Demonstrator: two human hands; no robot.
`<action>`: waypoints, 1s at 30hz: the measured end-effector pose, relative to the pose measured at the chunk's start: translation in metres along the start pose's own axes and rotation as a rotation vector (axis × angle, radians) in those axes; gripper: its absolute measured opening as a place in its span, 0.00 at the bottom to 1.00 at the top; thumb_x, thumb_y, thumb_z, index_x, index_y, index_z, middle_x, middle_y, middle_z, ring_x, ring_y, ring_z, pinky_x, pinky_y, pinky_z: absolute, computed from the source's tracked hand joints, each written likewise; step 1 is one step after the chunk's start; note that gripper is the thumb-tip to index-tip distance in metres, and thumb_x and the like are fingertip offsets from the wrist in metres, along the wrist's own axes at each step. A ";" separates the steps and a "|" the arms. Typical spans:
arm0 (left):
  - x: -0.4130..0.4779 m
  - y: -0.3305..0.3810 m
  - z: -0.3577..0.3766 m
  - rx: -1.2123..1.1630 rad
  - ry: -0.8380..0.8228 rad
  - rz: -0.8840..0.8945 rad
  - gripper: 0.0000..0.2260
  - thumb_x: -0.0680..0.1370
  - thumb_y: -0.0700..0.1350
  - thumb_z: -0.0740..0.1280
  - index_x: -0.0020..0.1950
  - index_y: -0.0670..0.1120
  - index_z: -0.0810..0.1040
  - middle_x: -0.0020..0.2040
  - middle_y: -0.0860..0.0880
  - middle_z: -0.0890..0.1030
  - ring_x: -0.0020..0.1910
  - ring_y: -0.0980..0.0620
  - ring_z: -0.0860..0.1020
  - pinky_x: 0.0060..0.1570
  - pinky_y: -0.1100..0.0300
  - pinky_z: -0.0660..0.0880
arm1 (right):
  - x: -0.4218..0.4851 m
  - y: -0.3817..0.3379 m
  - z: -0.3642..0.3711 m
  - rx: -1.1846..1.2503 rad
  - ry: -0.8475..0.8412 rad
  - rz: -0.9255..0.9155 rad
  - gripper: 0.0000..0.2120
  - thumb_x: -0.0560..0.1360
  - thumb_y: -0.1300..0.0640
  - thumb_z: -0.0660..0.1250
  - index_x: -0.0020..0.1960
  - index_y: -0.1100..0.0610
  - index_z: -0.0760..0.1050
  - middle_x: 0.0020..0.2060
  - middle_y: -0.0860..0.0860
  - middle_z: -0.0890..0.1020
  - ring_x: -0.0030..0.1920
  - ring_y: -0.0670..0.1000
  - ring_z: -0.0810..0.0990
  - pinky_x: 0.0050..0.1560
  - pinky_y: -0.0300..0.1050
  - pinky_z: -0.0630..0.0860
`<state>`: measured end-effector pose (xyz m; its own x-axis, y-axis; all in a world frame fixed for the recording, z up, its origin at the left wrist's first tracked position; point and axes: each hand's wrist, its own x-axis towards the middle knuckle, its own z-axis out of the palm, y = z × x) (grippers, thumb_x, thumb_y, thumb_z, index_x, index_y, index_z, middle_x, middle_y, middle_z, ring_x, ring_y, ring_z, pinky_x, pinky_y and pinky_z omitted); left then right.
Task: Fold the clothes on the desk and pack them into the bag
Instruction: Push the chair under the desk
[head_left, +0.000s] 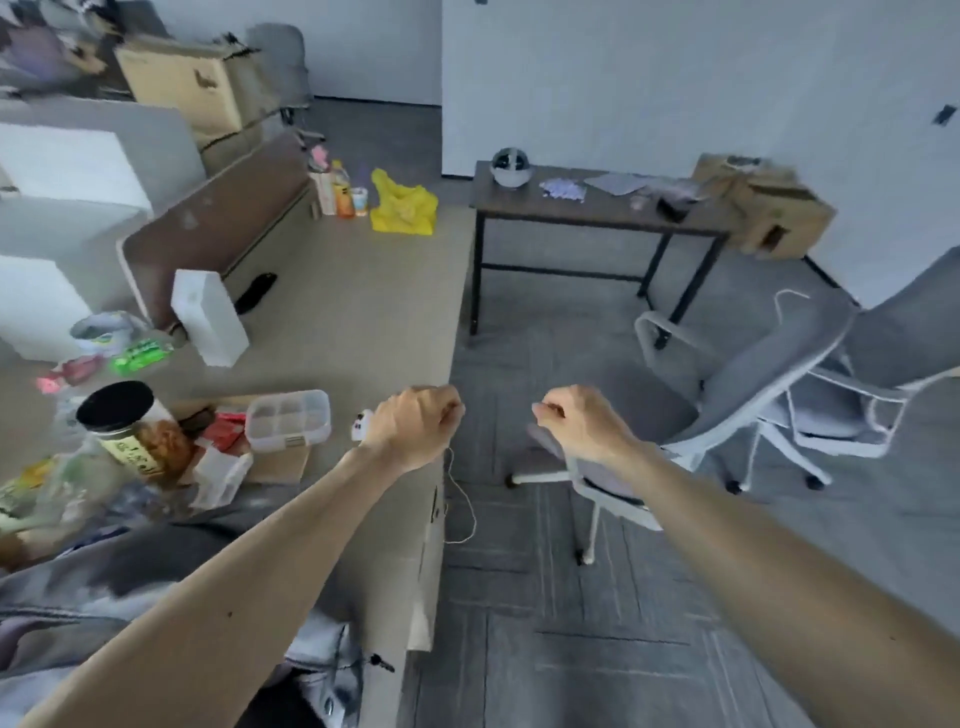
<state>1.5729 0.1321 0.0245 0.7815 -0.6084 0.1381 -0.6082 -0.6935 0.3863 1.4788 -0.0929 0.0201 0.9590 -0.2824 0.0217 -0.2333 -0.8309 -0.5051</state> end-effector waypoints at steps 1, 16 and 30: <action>0.010 0.017 0.007 -0.003 -0.006 0.047 0.10 0.83 0.51 0.58 0.50 0.50 0.78 0.48 0.51 0.83 0.47 0.43 0.81 0.44 0.54 0.74 | -0.006 0.020 -0.012 -0.006 0.049 0.025 0.21 0.79 0.53 0.63 0.30 0.59 0.65 0.23 0.50 0.69 0.27 0.53 0.69 0.33 0.49 0.66; 0.137 0.306 0.154 0.000 -0.180 0.348 0.09 0.83 0.52 0.60 0.51 0.52 0.79 0.44 0.55 0.82 0.44 0.49 0.81 0.45 0.55 0.74 | -0.101 0.323 -0.161 -0.023 0.191 0.352 0.21 0.79 0.49 0.61 0.32 0.60 0.66 0.27 0.51 0.73 0.29 0.52 0.73 0.33 0.49 0.70; 0.236 0.456 0.253 -0.050 -0.148 0.344 0.11 0.80 0.56 0.62 0.50 0.51 0.79 0.43 0.54 0.81 0.42 0.48 0.82 0.44 0.52 0.80 | -0.094 0.494 -0.253 -0.065 0.193 0.423 0.24 0.80 0.50 0.61 0.28 0.54 0.60 0.24 0.49 0.68 0.26 0.49 0.67 0.30 0.44 0.62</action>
<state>1.4446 -0.4255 0.0027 0.5018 -0.8542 0.1358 -0.8213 -0.4213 0.3847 1.2323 -0.5983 -0.0130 0.7314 -0.6818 -0.0111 -0.6130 -0.6502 -0.4489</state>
